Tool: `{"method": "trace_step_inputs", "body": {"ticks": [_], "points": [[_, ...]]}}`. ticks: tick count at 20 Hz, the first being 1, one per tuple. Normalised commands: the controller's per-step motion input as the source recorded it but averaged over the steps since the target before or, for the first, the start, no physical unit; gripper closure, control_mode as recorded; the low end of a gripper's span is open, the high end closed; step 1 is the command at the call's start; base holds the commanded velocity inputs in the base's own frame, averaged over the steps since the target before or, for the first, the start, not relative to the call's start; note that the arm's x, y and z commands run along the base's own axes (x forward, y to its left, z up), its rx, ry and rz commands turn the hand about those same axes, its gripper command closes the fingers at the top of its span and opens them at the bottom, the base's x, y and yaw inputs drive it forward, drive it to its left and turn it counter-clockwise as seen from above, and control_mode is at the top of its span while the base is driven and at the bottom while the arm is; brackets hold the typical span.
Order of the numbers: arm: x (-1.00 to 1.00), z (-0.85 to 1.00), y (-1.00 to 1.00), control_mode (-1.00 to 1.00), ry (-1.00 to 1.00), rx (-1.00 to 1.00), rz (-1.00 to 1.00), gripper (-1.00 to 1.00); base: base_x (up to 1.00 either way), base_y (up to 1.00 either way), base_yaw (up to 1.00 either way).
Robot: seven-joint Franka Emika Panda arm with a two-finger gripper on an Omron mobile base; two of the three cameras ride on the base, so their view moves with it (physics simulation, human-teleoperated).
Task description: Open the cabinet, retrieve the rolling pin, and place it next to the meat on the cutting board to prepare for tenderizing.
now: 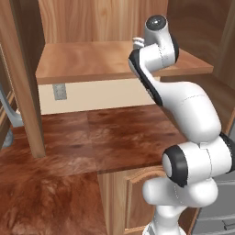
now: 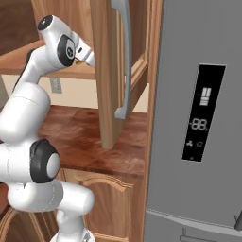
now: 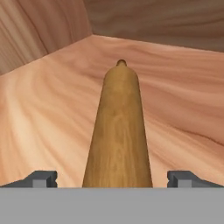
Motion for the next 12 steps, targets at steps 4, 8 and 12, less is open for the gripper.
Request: {"method": "trace_step_inputs", "body": {"ticks": [4, 8, 12], "points": [[0.26, -0.15, 0.0, -1.0, 0.0, 0.02, 0.0, -1.0, 0.0, 0.0, 0.0], [0.21, -0.2, 0.0, -1.0, 0.0, 0.02, 0.0, 1.0, 0.0, 0.0, 0.0], [0.01, -0.19, 0.01, -1.0, 0.01, 0.01, 0.0, 1.0, 0.0, 0.0, 0.0]]}}
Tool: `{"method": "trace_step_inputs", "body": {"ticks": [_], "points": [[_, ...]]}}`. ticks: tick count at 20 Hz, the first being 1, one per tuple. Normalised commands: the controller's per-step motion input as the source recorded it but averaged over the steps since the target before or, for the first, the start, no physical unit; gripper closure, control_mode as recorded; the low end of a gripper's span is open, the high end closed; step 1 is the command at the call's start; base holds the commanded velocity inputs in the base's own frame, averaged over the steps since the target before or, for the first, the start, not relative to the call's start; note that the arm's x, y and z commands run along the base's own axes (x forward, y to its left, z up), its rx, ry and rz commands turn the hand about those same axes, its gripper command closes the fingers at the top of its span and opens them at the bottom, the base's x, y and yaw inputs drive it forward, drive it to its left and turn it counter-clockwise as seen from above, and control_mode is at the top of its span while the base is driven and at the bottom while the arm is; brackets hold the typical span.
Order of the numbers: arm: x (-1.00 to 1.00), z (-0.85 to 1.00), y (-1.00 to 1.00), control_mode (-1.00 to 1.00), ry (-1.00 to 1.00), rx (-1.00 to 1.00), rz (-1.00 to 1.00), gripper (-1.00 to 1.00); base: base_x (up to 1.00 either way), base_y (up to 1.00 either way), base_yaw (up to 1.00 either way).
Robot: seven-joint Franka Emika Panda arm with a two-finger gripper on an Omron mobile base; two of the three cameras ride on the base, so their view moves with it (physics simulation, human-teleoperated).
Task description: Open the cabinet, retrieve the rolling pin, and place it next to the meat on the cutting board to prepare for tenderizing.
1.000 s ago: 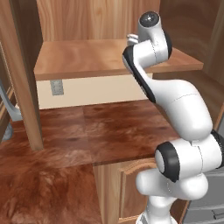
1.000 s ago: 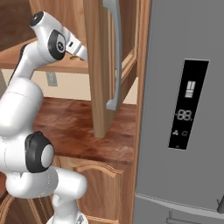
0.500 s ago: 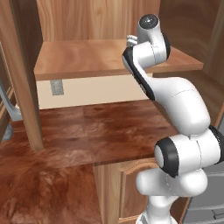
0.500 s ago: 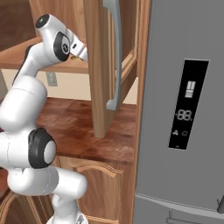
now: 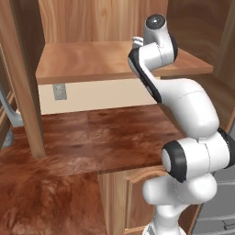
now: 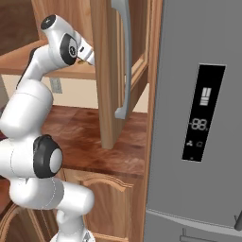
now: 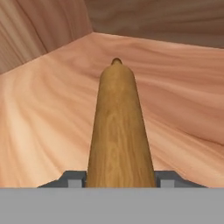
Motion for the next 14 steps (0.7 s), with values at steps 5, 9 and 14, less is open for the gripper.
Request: {"method": "trace_step_inputs", "body": {"ticks": [5, 9, 14], "points": [[-0.39, -0.08, 0.17, -1.0, -0.08, 0.0, 0.0, 1.0, 0.0, 0.0, 0.0], [-0.72, 0.12, 0.27, -1.0, -0.11, 0.0, 0.0, 1.0, 0.0, 0.0, 0.0], [-0.77, 0.38, 0.17, -1.0, -0.09, 0.0, 0.0, 1.0, 0.0, 0.0, 0.0]]}}
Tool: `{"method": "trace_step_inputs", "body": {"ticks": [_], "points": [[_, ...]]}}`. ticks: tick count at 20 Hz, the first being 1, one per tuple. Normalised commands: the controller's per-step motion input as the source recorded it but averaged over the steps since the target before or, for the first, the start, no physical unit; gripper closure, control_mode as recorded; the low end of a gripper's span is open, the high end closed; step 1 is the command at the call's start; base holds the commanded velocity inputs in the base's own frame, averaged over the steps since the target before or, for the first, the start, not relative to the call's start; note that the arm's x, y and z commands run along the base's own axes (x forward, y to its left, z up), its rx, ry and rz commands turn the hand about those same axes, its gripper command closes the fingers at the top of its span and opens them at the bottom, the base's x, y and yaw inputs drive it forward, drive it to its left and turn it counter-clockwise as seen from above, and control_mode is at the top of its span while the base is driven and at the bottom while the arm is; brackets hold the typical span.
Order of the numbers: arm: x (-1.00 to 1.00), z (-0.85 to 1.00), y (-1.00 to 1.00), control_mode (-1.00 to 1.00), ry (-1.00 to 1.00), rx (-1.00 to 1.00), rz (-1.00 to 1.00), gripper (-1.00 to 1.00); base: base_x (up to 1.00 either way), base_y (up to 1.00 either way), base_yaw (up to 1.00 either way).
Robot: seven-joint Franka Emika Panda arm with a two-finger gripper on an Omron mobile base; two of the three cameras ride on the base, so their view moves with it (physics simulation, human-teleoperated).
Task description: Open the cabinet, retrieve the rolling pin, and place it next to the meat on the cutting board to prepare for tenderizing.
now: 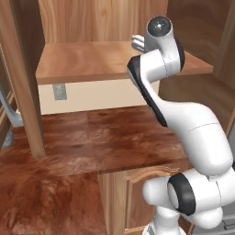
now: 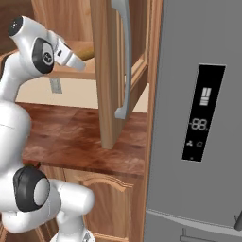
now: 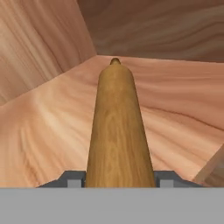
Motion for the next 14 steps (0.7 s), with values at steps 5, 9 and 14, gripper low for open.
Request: {"method": "trace_step_inputs", "body": {"ticks": [5, 9, 14], "points": [[-0.83, 0.1, 0.23, -1.0, -0.01, 0.0, 0.0, 1.0, 0.0, 0.0, 0.0], [-0.81, 0.03, 0.22, -1.0, 0.0, 0.01, 0.0, 1.0, 0.0, 0.0, 0.0], [-0.55, 0.0, 0.3, -1.0, 0.0, 0.0, -0.02, 1.0, 0.0, 0.0, 0.0]]}}
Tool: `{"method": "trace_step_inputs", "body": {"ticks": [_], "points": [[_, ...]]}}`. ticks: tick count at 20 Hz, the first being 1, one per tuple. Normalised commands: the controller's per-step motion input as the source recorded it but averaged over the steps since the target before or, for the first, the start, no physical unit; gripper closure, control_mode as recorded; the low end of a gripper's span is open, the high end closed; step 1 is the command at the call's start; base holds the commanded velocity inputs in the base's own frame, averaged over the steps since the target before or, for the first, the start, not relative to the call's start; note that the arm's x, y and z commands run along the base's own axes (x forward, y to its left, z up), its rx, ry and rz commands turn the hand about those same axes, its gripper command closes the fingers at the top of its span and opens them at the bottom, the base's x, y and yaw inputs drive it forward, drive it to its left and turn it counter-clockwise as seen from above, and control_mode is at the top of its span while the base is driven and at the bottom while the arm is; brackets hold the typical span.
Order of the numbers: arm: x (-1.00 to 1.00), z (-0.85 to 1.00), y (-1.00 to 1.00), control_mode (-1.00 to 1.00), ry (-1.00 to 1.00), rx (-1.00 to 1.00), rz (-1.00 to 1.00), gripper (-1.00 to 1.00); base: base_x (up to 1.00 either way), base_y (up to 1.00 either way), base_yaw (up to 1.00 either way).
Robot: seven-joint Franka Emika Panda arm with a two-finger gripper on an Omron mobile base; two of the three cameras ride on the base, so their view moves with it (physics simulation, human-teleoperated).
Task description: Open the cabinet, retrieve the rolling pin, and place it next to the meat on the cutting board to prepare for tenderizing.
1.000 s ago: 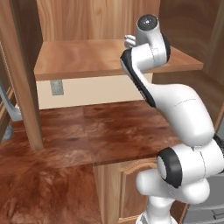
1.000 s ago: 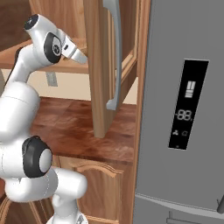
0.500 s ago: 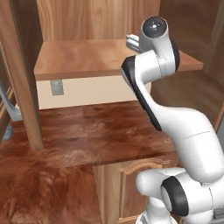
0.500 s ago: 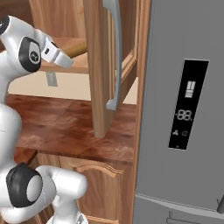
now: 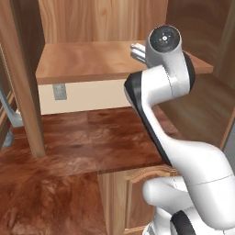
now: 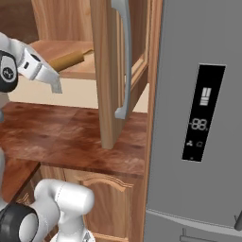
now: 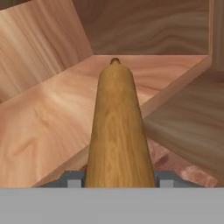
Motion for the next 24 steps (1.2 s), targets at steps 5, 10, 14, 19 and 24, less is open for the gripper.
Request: {"method": "trace_step_inputs", "body": {"ticks": [5, 10, 14, 19, 24], "points": [[-0.1, -0.01, 0.15, 1.0, 0.04, -0.01, -0.01, 1.0, -0.03, 0.02, 0.0], [0.0, 0.0, 0.0, 1.0, 0.0, 0.0, 0.0, 1.0, -0.93, 0.17, -0.04], [0.0, 0.0, 0.0, 1.0, 0.0, 0.0, 0.0, 1.0, -1.0, 0.14, -0.1], [0.0, 0.0, 0.0, 1.0, 0.0, 0.0, 0.0, 1.0, -1.0, 0.05, -0.19], [0.0, 0.0, 0.0, 1.0, 0.0, 0.0, 0.0, 1.0, -0.86, 0.02, -0.27]]}}
